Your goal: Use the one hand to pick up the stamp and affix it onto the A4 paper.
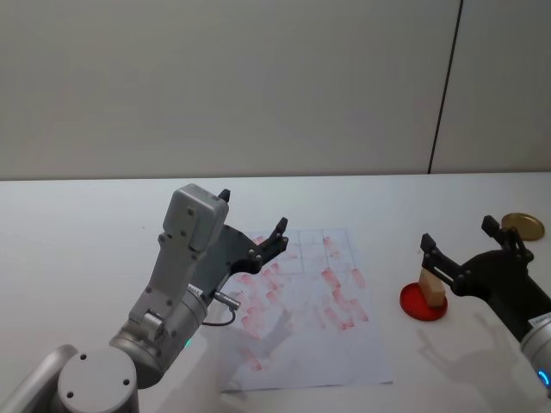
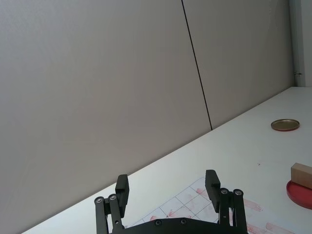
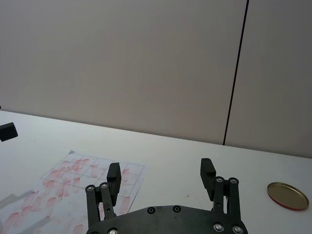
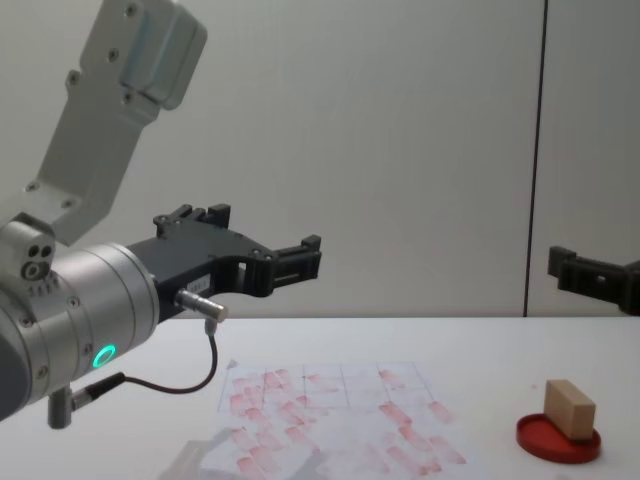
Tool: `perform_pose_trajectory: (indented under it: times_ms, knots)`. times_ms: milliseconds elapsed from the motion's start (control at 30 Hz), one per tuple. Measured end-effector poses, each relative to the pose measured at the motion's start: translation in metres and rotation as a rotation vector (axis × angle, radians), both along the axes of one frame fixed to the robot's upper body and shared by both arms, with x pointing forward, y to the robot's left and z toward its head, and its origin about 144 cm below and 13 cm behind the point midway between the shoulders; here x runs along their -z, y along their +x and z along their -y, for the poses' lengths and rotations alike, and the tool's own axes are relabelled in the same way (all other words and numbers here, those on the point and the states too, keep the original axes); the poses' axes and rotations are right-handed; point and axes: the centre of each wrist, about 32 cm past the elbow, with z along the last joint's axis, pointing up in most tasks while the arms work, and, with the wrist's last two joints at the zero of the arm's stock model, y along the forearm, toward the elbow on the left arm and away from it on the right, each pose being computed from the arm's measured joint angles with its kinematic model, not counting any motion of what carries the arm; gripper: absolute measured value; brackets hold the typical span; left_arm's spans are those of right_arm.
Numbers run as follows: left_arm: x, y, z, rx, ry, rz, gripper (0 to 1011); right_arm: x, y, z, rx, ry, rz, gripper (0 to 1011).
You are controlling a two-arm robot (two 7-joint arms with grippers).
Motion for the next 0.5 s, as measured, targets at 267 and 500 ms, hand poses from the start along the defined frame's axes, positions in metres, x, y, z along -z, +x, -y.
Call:
perform_pose_trajectory:
  times_ms: [267, 500]
  knots:
    - [0.0, 0.0, 0.0, 0.0, 0.0, 0.0, 993, 0.0018, 0.0032, 0.0032, 0.005, 0.011, -0.002, 1001]
    - [0.0, 0.0, 0.0, 0.0, 0.0, 0.0, 993, 0.005, 0.0065, 0.0079, 0.019, 0.019, -0.016, 1001]
